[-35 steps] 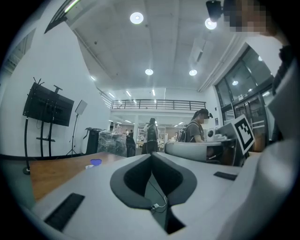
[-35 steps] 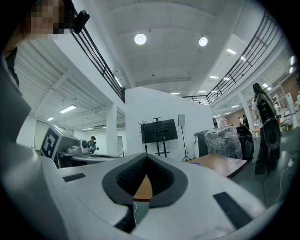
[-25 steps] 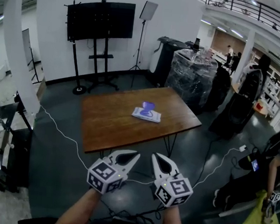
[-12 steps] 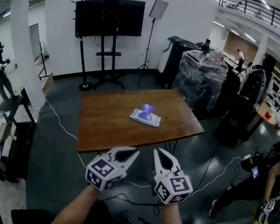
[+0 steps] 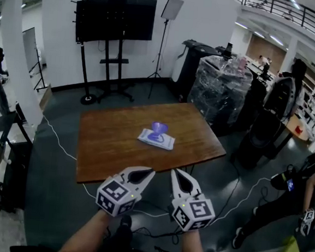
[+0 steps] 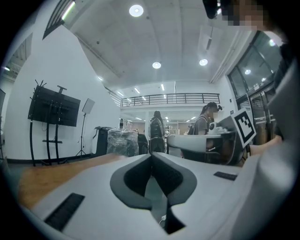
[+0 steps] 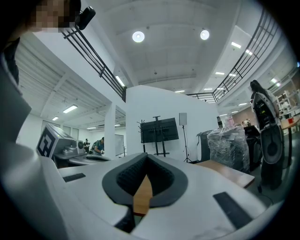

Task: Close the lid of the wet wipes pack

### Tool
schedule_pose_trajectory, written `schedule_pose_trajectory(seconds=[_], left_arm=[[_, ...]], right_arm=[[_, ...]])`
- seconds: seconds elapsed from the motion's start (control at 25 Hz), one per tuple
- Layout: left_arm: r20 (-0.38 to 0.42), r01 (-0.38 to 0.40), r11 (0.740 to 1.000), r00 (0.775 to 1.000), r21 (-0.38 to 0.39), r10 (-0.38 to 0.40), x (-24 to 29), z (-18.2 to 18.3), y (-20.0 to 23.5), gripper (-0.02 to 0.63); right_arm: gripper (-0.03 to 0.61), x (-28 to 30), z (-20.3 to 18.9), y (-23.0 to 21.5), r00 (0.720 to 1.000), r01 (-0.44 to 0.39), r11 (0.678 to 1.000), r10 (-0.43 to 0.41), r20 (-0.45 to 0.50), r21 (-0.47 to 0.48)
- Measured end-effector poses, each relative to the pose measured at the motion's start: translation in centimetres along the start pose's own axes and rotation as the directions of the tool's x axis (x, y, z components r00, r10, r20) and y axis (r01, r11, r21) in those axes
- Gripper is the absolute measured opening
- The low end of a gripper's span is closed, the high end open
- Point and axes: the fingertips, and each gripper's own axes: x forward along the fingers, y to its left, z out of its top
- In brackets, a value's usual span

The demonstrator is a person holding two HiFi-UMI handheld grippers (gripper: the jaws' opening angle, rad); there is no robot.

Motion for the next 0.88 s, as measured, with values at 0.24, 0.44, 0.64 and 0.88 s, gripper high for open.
schedule_pose_trajectory(seconds=[0.24, 0.44, 0.64, 0.88], left_arm=[[0.003, 0.030, 0.999, 1.000, -0.014, -0.030, 3.8, -0.2, 4.3, 0.002], [0.001, 0.070, 0.996, 0.998, -0.051, -0.070, 6.3, -0.3, 8.0, 0.000], [-0.009, 0.095, 0.993, 0.995, -0.071, -0.096, 8.7, -0.7, 12.2, 0.000], [-0.019, 0.127, 0.988, 0.992, -0.085, -0.129, 11.0, -1.3, 15.7, 0.000]], right_arm=[[0.005, 4.9, -0.4, -2.2, 0.999, 0.016, 1.000, -0.017, -0.027, -0.015], [0.005, 8.9, -0.6, -4.0, 0.997, 0.060, 0.998, -0.061, -0.056, -0.020], [0.005, 13.0, -0.9, -6.1, 0.993, 0.098, 0.995, -0.100, -0.069, -0.031], [0.005, 17.1, -0.6, -8.2, 0.988, 0.145, 0.989, -0.146, -0.054, -0.018]])
